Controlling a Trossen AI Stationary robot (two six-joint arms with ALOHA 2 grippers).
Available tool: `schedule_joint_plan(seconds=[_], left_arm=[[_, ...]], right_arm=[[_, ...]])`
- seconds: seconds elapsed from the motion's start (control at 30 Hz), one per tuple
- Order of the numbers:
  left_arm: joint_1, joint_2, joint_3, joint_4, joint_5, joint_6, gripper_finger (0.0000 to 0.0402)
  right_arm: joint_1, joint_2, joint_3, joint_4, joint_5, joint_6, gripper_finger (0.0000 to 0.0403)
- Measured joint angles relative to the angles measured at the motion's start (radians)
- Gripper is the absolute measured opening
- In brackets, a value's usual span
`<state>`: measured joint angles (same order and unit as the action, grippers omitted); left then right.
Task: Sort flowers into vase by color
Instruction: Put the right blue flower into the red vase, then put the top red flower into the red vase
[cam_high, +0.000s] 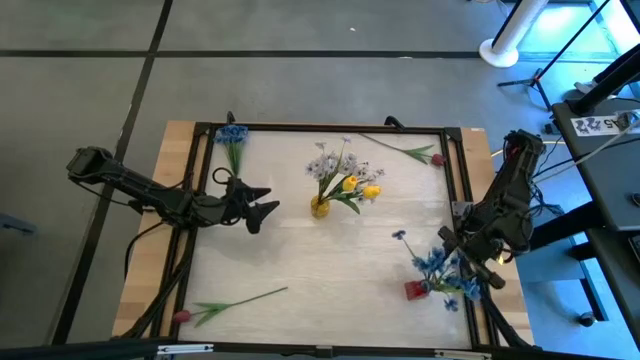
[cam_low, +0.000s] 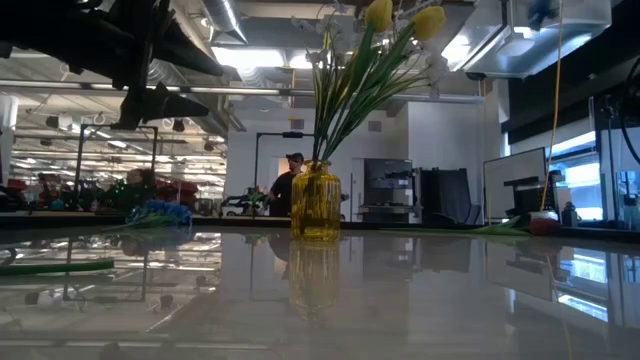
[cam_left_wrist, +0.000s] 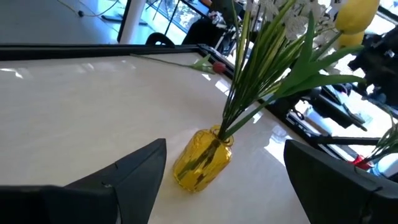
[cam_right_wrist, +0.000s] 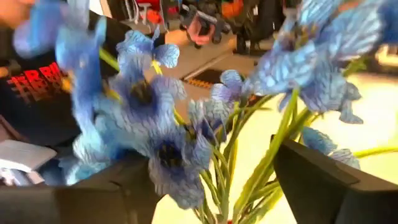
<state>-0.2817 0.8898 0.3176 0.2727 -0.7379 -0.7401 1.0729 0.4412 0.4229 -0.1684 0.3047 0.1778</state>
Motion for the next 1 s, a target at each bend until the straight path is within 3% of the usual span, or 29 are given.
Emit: schedule_joint_plan(seconds=[0.13,0.3,0.53,0.63,0.73,0.87,1.0], left_arm=[[-0.007,0.000,0.000,0.019,0.000,0.046,0.0318],[-0.024,0.000,0.000,0.029,0.000,0.066,0.0318],[-0.057,0.000,0.000,0.029,0.000,0.056,0.0318],[-0.066,0.000,0.000,0.035,0.000,0.039,0.0318],[-0.075,0.000,0.000,0.039,-0.023,0.043,0.0318],[-0.084,0.000,0.000,0.045,-0.093,0.079,0.0318],[-0.090,0.000,0.000,0.045,-0.109,0.180,0.0318]], right_arm=[[0.000,0.000,0.097,-0.197,-0.008,0.137,0.0300],[0.000,0.000,0.206,-0.426,-0.090,0.301,0.0305],[0.000,0.000,0.324,-0.559,-0.105,0.338,0.0305],[0.000,0.000,0.379,-0.591,-0.060,0.350,0.0305],[0.000,-0.001,0.415,-0.598,0.154,0.350,0.0305],[0.000,0.000,0.445,-0.627,0.606,0.493,0.0305],[0.000,0.000,0.456,-0.655,0.813,0.604,0.0300]])
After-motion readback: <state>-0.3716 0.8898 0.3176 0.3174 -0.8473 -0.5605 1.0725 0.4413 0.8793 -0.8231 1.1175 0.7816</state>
